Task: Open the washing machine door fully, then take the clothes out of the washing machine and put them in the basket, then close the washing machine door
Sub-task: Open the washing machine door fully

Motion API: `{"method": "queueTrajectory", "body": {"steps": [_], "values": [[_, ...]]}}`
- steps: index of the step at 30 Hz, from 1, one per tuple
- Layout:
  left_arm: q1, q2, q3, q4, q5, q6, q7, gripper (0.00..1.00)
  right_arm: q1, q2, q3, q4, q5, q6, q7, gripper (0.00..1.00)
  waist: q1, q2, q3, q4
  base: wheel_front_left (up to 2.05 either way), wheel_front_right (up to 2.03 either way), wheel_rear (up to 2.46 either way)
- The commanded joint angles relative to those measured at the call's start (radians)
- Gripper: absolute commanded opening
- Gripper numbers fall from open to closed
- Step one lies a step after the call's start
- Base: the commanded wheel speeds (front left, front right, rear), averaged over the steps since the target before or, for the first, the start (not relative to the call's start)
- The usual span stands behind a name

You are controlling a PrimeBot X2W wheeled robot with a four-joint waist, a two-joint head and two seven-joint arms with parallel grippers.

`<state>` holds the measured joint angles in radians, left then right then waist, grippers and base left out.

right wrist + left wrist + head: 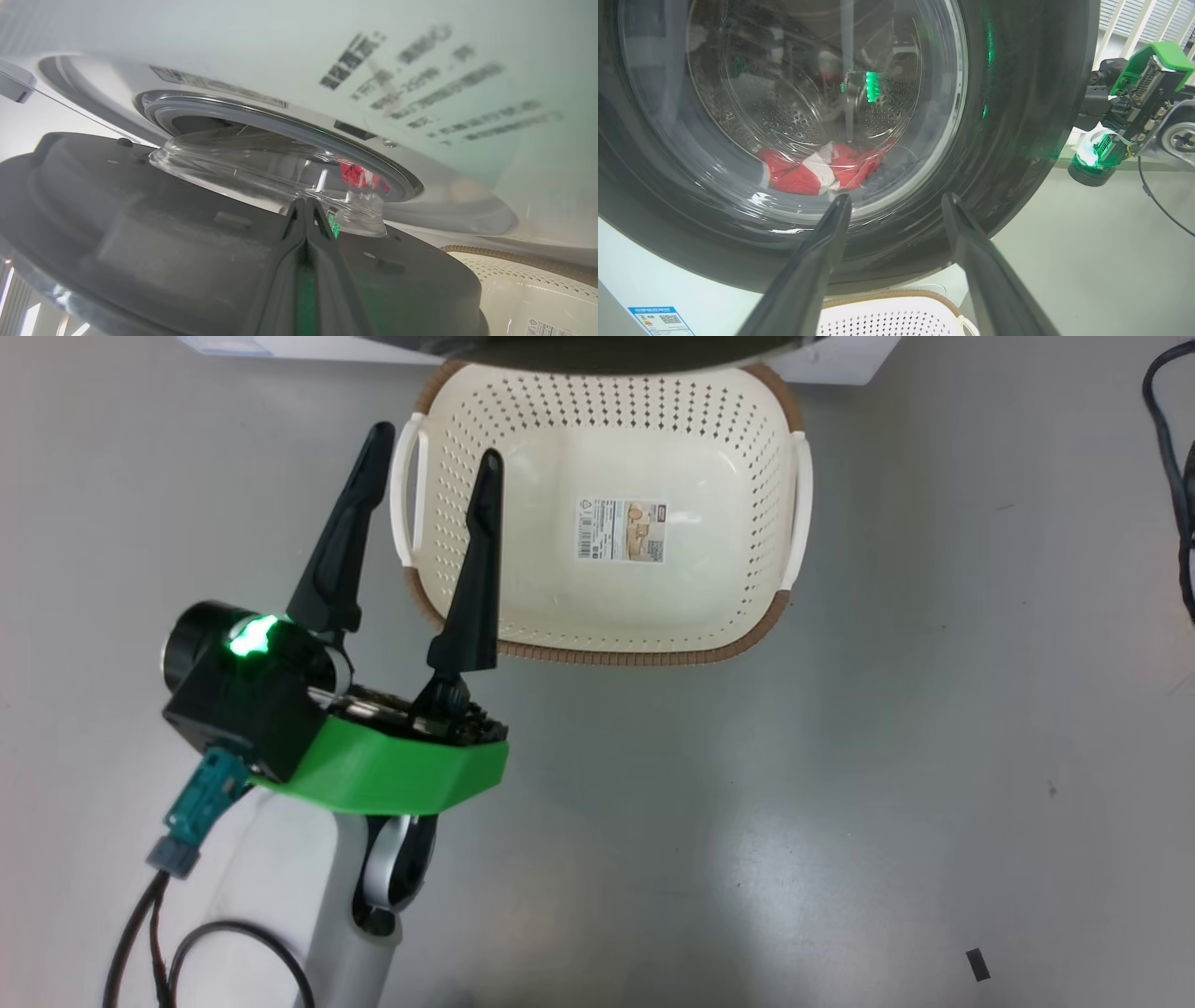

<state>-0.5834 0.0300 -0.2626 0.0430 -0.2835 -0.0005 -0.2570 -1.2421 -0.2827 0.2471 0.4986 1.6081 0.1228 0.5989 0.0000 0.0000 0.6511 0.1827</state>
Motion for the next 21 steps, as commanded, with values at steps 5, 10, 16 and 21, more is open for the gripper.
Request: {"method": "queueTrajectory", "body": {"steps": [5, 10, 16, 21], "values": [[0.018, 0.020, 0.036, 0.002, -0.007, -0.007, -0.005, 1.00, 0.056, 0.062, 0.013, -0.039, 0.030, 0.008, 0.044, 0.00, 0.0000, 0.0000, -0.028, -0.013, 0.00, 0.00, 0.00], [0.030, 0.020, 0.043, 0.019, -0.007, -0.013, -0.005, 1.00, 0.092, 0.074, 0.018, -0.037, 0.029, 0.008, 0.070, 0.00, 0.0000, 0.0000, -0.057, -0.019, 0.00, 0.00, 0.00], [0.051, 0.020, 0.048, 0.031, -0.005, -0.014, -0.005, 1.00, 0.136, 0.096, 0.014, -0.045, 0.037, 0.008, 0.096, 0.00, 0.0000, 0.0000, -0.096, -0.028, 0.00, 0.00, 0.00], [0.064, 0.020, 0.055, 0.040, 0.000, -0.018, -0.005, 1.00, 0.168, 0.109, 0.010, -0.050, 0.034, 0.008, 0.111, 0.00, 0.0000, 0.0000, -0.128, -0.033, 0.00, 0.00, 0.00]]}}
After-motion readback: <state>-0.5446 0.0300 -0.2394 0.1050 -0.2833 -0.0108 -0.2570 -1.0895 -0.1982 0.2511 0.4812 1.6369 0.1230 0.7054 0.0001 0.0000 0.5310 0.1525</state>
